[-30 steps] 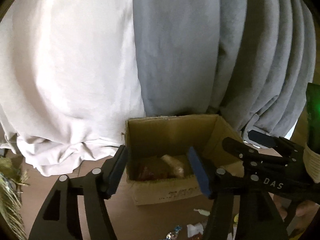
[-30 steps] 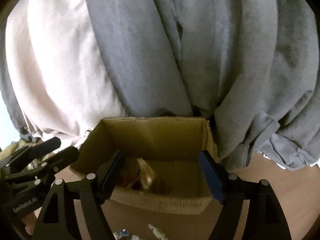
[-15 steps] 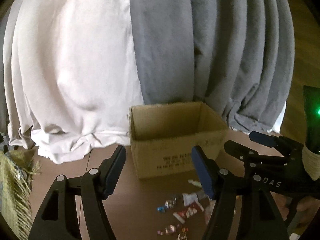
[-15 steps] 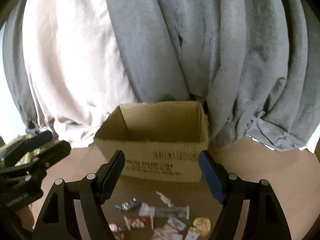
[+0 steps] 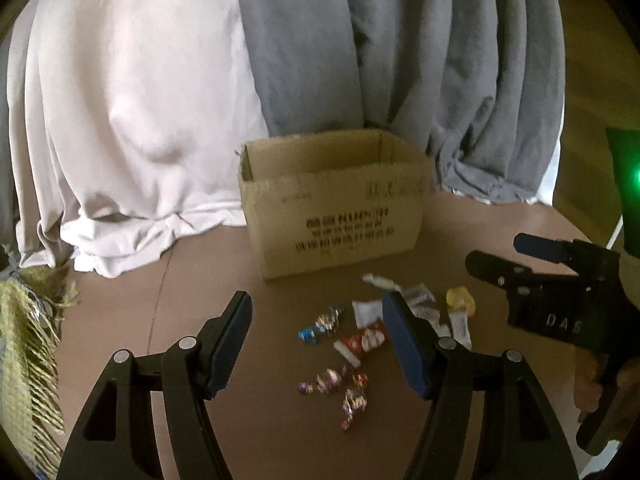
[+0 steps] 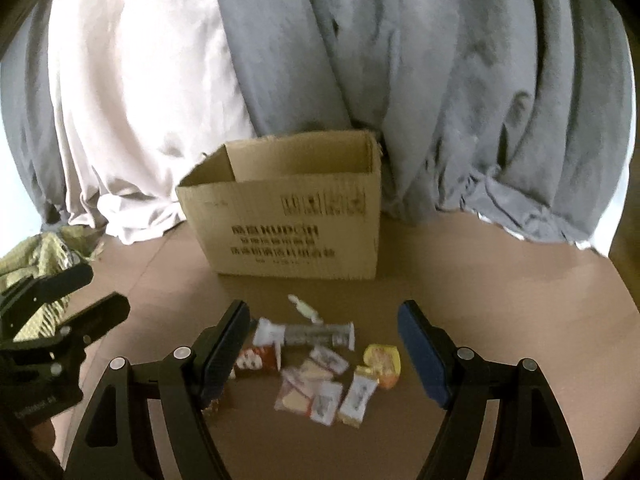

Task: Organize snacks
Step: 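Move both tools back from the box toward the snack pile, then grasp a gold wrapped candy with the left tool while the right tool grasps a white snack bar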

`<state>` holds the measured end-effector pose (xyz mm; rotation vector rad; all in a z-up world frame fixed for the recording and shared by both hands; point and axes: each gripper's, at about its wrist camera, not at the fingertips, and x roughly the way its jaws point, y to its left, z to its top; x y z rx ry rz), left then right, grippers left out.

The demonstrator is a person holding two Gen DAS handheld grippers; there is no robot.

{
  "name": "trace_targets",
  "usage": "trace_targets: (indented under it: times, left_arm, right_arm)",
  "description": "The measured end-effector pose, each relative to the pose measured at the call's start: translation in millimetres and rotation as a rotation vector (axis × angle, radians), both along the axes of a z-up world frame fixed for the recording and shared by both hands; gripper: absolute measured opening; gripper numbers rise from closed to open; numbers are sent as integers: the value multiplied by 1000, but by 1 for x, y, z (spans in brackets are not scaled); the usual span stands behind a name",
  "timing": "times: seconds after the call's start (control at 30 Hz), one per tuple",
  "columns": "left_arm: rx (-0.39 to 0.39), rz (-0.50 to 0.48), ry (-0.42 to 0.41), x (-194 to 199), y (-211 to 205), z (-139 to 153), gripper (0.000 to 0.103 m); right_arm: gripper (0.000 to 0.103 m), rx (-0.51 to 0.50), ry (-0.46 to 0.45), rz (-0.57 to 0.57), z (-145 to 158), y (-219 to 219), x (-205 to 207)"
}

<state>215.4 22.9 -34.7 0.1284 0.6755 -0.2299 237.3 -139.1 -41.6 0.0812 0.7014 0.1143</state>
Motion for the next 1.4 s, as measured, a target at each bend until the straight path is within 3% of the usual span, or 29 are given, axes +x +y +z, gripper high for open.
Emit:
trace_targets:
  times: [0.43,0.63,0.87,1.4]
  left_arm:
    - [23,-56,103,-17,-10,-52,64]
    - [-27,-67,222,-6,-11,-75,52]
    - [-24,-78,276,1,-17,-95,41]
    - [-74,-70,347,29,-21,-113,26]
  right_arm:
    - [77,-18,127,-6,-49,-4,-23]
    - [76,0,184,-23,-70,-9,-22]
    - [76,10,214,-45,-83,-15,-12]
    - [57,24,263,-51,-103,-21,13]
